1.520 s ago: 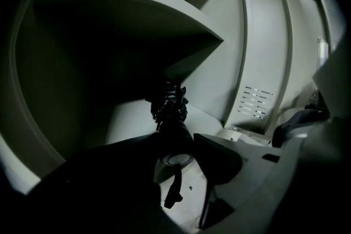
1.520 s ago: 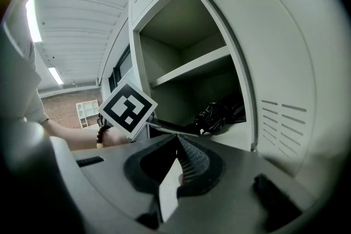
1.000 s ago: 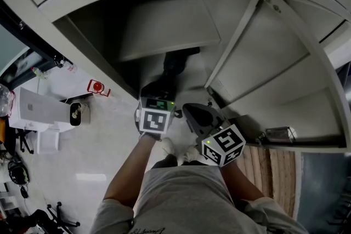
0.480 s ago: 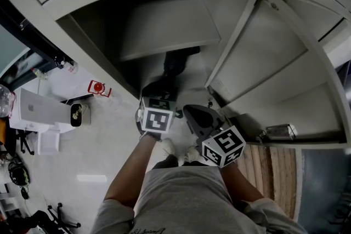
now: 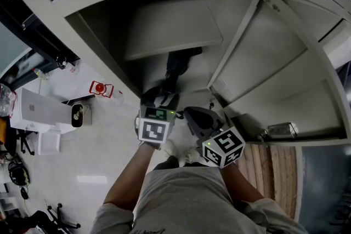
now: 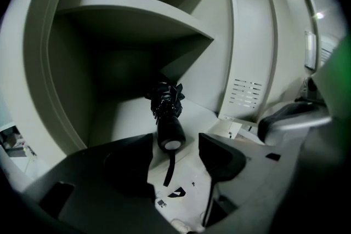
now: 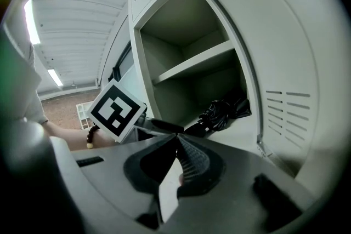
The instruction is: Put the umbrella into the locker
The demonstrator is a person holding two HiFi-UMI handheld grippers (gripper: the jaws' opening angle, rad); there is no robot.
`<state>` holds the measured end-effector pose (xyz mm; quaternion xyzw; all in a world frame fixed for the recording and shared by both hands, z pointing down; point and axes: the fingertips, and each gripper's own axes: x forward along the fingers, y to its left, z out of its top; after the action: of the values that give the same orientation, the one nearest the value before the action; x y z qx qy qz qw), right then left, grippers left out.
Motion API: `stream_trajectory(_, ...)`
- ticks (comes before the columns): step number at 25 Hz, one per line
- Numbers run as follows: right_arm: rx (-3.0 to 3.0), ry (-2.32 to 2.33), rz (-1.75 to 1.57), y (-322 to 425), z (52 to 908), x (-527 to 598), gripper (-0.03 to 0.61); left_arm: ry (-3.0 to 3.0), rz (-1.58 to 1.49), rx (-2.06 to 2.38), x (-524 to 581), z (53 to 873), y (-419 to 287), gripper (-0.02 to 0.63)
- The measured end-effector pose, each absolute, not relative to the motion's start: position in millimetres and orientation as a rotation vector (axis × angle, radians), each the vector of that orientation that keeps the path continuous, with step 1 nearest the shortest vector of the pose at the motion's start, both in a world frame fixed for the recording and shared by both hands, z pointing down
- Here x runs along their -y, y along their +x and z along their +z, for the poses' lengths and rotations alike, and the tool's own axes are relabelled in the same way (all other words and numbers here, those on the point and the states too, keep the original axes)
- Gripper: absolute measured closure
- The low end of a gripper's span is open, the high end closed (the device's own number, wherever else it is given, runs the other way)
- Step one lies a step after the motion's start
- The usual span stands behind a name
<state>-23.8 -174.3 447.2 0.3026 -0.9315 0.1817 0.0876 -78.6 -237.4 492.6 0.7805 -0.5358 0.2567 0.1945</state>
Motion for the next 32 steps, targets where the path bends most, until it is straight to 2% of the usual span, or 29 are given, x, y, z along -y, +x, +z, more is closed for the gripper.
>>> stream_trajectory(15, 2.732, 0.904, 0.539, -19.1, 456.6, 164.8, 0.549, 2.208, 0.653, 1.389, 184.4, 485.5, -80.8, 0.36)
stream_trajectory(26, 2.732, 0.867, 0.531, -11.9, 450.9, 155.1, 0.549, 2.215, 0.659, 1.461, 141.7, 472.3, -90.7, 0.549)
stream_trajectory(32, 2.709, 0.87, 0.564, -4.6, 452.5, 147.2, 0.549, 2.219, 0.613, 1.498, 128.8, 464.9, -96.6, 0.594)
